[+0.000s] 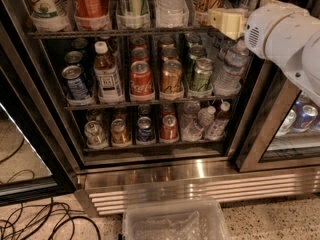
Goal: Pick redbull can from top shelf of fridge
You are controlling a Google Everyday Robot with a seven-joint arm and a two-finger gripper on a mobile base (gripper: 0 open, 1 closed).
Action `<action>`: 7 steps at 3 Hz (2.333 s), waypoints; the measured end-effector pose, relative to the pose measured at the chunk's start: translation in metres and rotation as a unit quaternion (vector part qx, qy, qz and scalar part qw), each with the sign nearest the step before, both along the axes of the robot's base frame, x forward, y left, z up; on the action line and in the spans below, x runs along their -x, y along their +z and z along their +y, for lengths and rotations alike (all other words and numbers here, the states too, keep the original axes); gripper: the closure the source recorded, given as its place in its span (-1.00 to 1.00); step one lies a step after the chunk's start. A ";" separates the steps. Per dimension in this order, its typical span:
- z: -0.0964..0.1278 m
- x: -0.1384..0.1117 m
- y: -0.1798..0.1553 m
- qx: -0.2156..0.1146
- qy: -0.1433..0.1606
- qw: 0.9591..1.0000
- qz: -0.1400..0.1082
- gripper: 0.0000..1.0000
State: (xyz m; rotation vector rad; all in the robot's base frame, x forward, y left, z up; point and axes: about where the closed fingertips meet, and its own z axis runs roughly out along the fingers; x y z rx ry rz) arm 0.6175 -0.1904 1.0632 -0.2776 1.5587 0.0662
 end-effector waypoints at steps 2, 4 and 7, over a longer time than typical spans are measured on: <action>-0.011 -0.013 0.008 0.013 -0.026 0.999 -0.033 -0.48; -0.039 -0.015 0.012 0.026 -0.065 0.996 -0.050 -0.46; -0.039 -0.035 0.019 0.020 -0.070 0.995 -0.069 -0.34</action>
Offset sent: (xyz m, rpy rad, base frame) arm 0.0217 -0.0258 0.0051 -0.0380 -0.0959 -0.0943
